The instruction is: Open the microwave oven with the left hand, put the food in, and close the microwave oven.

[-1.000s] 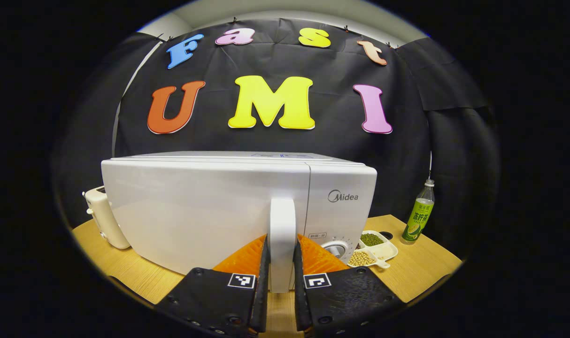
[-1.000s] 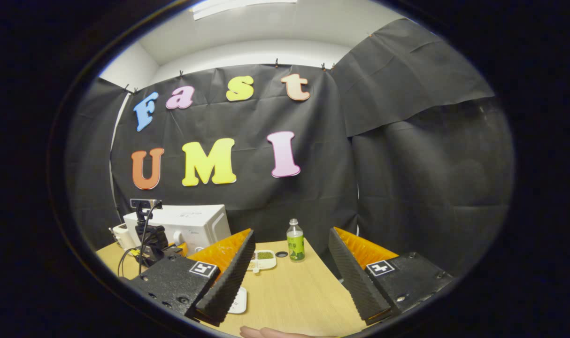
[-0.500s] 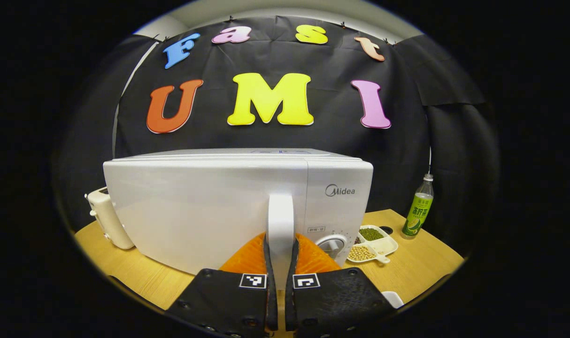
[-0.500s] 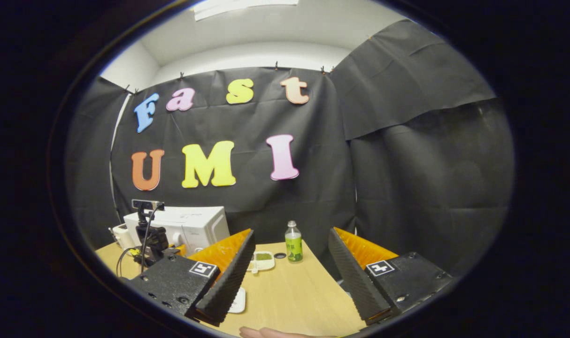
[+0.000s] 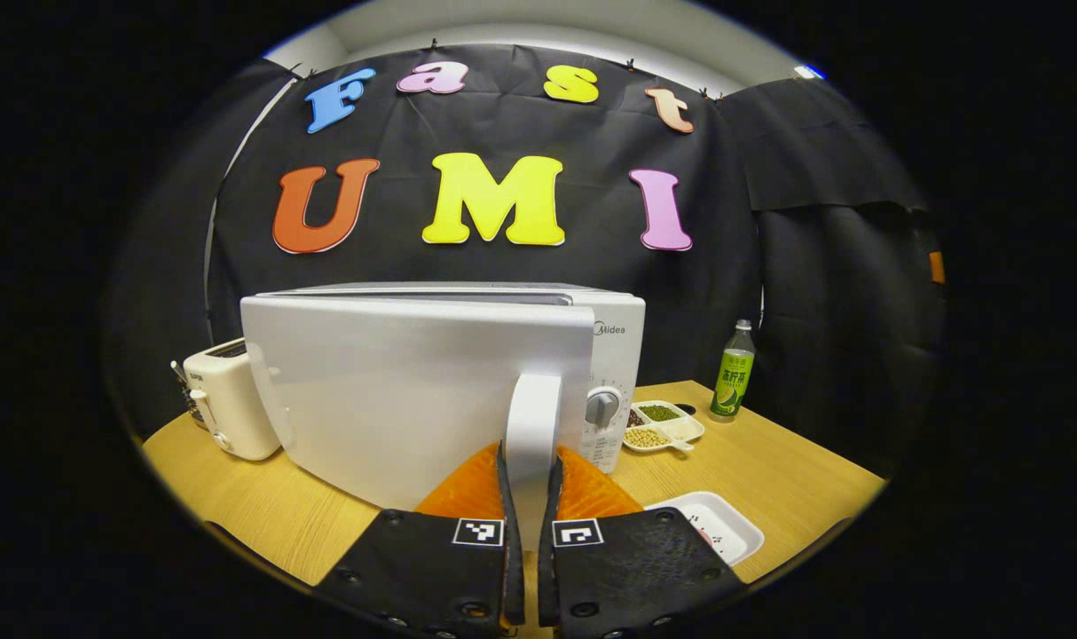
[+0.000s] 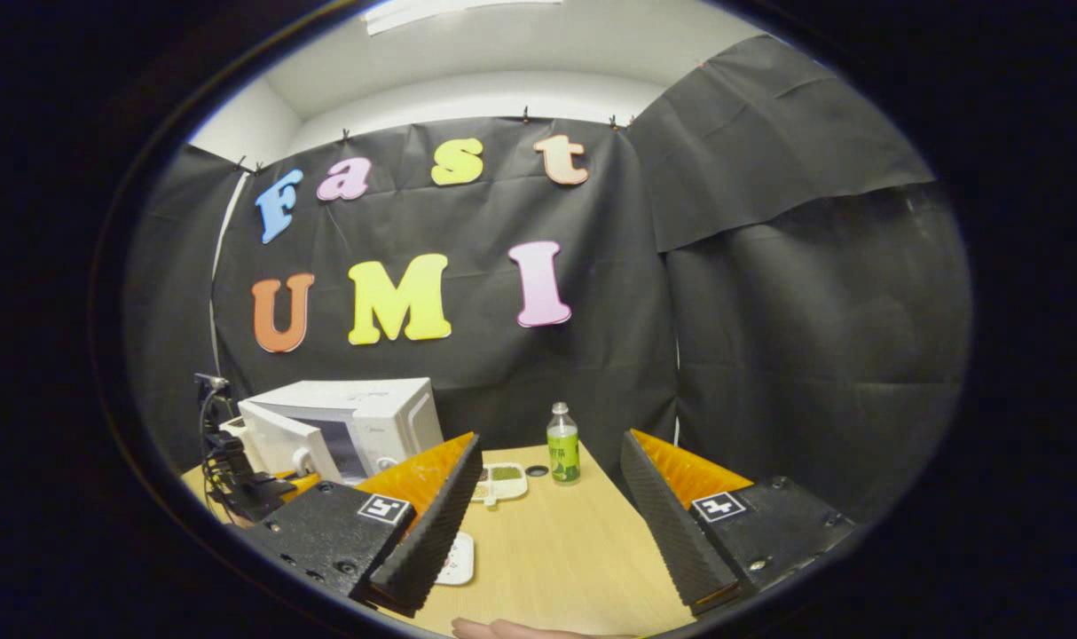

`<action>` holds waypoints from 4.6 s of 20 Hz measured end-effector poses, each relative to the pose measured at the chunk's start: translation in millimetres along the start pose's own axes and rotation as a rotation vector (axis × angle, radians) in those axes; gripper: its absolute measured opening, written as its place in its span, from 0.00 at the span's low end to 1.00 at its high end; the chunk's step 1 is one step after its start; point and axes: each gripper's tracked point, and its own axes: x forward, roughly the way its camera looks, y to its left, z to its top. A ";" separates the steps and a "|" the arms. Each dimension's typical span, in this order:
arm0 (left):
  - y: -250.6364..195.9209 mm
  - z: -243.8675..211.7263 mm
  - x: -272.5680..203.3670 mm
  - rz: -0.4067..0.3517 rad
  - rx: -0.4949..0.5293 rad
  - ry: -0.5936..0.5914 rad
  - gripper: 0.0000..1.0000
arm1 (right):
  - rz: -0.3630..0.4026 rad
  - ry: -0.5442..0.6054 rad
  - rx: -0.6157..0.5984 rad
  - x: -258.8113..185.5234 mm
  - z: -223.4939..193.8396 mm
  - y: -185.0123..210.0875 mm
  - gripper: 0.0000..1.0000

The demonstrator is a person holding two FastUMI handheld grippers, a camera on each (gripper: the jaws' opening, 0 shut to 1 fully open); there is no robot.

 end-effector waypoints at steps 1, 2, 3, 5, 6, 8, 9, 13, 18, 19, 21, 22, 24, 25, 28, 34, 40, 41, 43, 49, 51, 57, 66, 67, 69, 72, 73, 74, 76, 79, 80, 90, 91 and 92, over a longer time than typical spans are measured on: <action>3.8 -0.9 -10.1 -0.002 0.009 -0.006 0.06 | 0.005 0.007 -0.007 -3.7 -1.9 4.8 1.00; 8.1 -2.7 -19.9 -0.004 0.017 -0.010 0.06 | 0.009 0.011 -0.014 -8.4 -3.4 9.4 0.91; 12.6 -4.5 -30.0 -0.002 0.020 -0.010 0.06 | 0.012 0.011 -0.022 -14.4 -2.9 13.2 1.00; 24.7 -8.2 -50.5 0.007 0.016 -0.010 0.05 | 0.013 0.003 -0.036 -26.9 -1.9 19.3 1.00; 31.0 -9.2 -60.5 0.009 0.016 -0.011 0.05 | 0.015 0.000 -0.041 -33.1 -4.2 21.9 1.00; 45.4 -13.1 -81.2 0.020 0.024 -0.013 0.05 | 0.029 0.001 -0.036 -44.6 -6.7 30.0 1.00; 55.1 -13.6 -91.6 0.031 0.030 -0.017 0.05 | 0.039 0.011 -0.033 -49.0 -10.2 34.3 0.91; 100.1 -32.4 -143.4 0.079 -0.036 0.007 0.55 | 0.076 0.041 -0.027 -61.7 -21.9 51.3 1.00; 172.4 -44.1 -204.6 0.218 -0.075 0.012 0.98 | 0.104 0.050 -0.078 -66.8 -33.5 72.5 1.00; 185.1 -40.3 -218.9 0.259 -0.064 -0.002 0.95 | 0.111 0.058 -0.090 -66.9 -36.2 77.3 1.00; 200.0 -29.8 -243.3 0.298 -0.055 -0.040 0.93 | 0.131 0.085 -0.110 -64.4 -44.4 87.7 0.92; 203.6 -23.6 -254.5 0.313 -0.055 -0.055 0.93 | 0.139 0.097 -0.119 -61.3 -47.4 91.6 1.00; 209.2 -9.9 -274.5 0.339 -0.054 -0.082 0.93 | 0.144 0.133 -0.129 -54.0 -55.6 94.6 1.00; 209.9 -2.9 -281.2 0.347 -0.052 -0.093 0.93 | 0.147 0.155 -0.128 -50.0 -59.7 96.0 1.00; 208.7 17.3 -296.2 0.363 -0.043 -0.115 0.93 | 0.138 0.200 -0.155 -32.5 -66.2 93.4 0.92; 193.0 60.8 -291.4 0.356 -0.022 -0.140 0.94 | 0.195 0.306 -0.250 19.7 -79.6 101.9 0.92; 180.6 98.9 -267.4 0.354 0.002 -0.147 0.95 | 0.242 0.525 -0.269 73.7 -113.5 100.5 0.99; 176.9 106.2 -262.9 0.348 0.009 -0.153 0.95 | 0.247 0.566 -0.262 80.8 -121.3 99.6 0.98; 174.3 124.7 -257.9 0.355 0.026 -0.175 0.95 | 0.275 0.679 -0.264 89.7 -142.2 100.2 0.97; 148.5 169.3 -244.5 0.341 -0.012 -0.237 0.94 | 0.354 1.076 -0.108 103.3 -212.9 108.0 0.78; 143.5 174.2 -238.3 0.340 -0.013 -0.244 0.94 | 0.372 1.179 -0.079 107.2 -235.0 110.1 0.80; 131.1 164.9 -221.1 0.329 0.059 -0.208 0.94 | 0.427 1.416 -0.060 112.6 -285.3 113.1 0.44; 138.2 156.3 -211.1 0.359 0.062 -0.186 0.94 | 0.568 1.476 0.089 114.1 -290.9 120.3 0.04; 139.0 155.5 -211.6 0.366 0.069 -0.181 0.94 | 0.572 1.489 0.124 109.3 -290.4 119.9 0.04; 140.7 156.4 -211.5 0.368 0.076 -0.178 0.94 | 0.564 1.512 0.198 100.2 -289.0 122.7 0.04; 142.0 157.0 -218.9 0.373 0.077 -0.187 0.94 | 0.560 1.478 0.255 92.7 -276.6 126.9 0.00; 141.9 156.2 -221.6 0.372 0.077 -0.189 0.94 | 0.553 1.462 0.267 91.3 -272.9 129.7 0.04; 142.5 155.3 -224.5 0.372 0.076 -0.191 0.94 | 0.554 1.446 0.271 88.9 -267.6 132.8 0.04; 145.5 153.7 -231.1 0.374 0.074 -0.194 0.83 | 0.569 1.406 0.297 84.1 -255.5 145.3 0.04; 149.1 158.6 -243.6 0.360 0.069 -0.222 0.94 | 0.585 1.349 0.335 78.4 -235.1 170.2 0.04; 149.2 159.4 -247.8 0.350 0.068 -0.232 0.94 | 0.585 1.335 0.341 74.5 -229.8 179.9 0.04; 188.5 142.7 -281.5 0.327 0.009 -0.241 0.94 | 0.539 1.261 0.456 64.5 -228.8 299.6 0.04; 195.3 139.6 -285.9 0.336 0.003 -0.239 0.94 | 0.532 1.240 0.461 66.7 -231.2 311.3 0.04; 204.0 137.3 -289.8 0.357 0.003 -0.242 0.94 | 0.525 1.218 0.489 69.8 -230.3 324.2 0.04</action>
